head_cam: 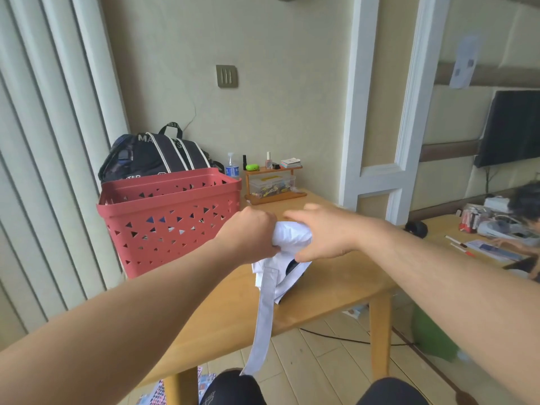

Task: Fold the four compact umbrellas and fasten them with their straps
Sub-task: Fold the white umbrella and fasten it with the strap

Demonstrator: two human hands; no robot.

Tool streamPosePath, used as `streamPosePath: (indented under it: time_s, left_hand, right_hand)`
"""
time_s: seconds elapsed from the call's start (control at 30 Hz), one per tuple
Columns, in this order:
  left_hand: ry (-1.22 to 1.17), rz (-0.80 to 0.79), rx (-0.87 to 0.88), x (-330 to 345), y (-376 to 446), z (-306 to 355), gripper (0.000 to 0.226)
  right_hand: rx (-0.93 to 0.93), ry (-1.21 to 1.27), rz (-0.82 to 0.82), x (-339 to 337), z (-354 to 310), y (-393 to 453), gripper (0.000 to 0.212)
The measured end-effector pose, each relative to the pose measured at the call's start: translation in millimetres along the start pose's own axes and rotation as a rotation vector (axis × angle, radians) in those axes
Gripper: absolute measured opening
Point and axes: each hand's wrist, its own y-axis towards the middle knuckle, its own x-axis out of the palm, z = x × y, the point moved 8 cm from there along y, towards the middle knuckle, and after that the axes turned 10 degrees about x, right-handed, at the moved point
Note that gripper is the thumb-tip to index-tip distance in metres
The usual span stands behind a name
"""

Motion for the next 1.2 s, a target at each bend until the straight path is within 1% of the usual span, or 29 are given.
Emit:
streamPosePath:
  time_s: [0.07, 0.1, 0.23, 0.4, 0.43, 0.53, 0.57, 0.73, 0.83, 0.93, 1.03, 1.1, 1.2]
  left_hand:
    - [-0.043, 0.015, -0.023, -0.7, 3.6, 4.6, 0.039]
    - [-0.059, 0.02, -0.024, -1.6, 5.7, 7.7, 0.041]
    - [-0.04, -0.012, -0.029, -7.4, 8.0, 14.8, 0.035]
    - [-0.021, -0.038, -0.021, -17.4, 12.7, 21.6, 0.026]
    - [-0.022, -0.043, -0.028, -20.0, 13.3, 21.4, 0.023]
    - [-0.026, -0.061, -0.043, -28.1, 14.3, 23.0, 0.02]
    - [-0.023, -0.072, -0.04, -31.1, 14.4, 24.3, 0.02]
    - [-0.032, -0.162, -0.037, -40.6, 10.0, 21.2, 0.032]
    - [-0.027, -0.224, -0.016, -41.3, 7.4, 19.3, 0.038]
    - [-0.019, -0.237, -0.004, -46.0, 8.7, 18.2, 0.038]
    - [-0.027, -0.261, -0.014, -50.4, 10.7, 14.3, 0.038]
    - [-0.035, -0.282, -0.015, -51.1, 10.3, 13.3, 0.04]
    - [-0.048, -0.308, -0.005, -49.6, 7.7, 14.6, 0.043]
  right_hand:
    - [-0.007, -0.142, 0.163, -6.2, -6.2, 2.1, 0.053]
    - [0.001, -0.2, 0.215, -3.9, -8.0, 4.7, 0.056]
    - [0.064, -0.28, 0.349, 1.9, 2.3, 11.3, 0.061]
    - [0.076, -0.263, 0.501, -14.3, 13.0, 1.3, 0.057]
    - [0.068, -0.251, 0.558, -18.5, 14.7, -2.1, 0.058]
    - [0.0, -0.264, 0.797, -26.9, 18.5, -13.1, 0.064]
    - [-0.014, -0.269, 0.839, -28.0, 19.9, -14.8, 0.065]
    - [-0.06, -0.187, 0.935, -32.7, 34.1, -24.6, 0.06]
    - [-0.057, -0.144, 0.907, -32.0, 37.0, -24.9, 0.061]
    - [-0.077, -0.169, 0.85, -33.6, 28.9, -25.2, 0.059]
    - [0.027, -0.205, 0.653, -35.2, 26.9, -20.4, 0.054]
    - [0.067, -0.206, 0.62, -38.2, 24.3, -22.9, 0.056]
    - [0.078, -0.183, 0.552, -39.0, 24.6, -24.4, 0.054]
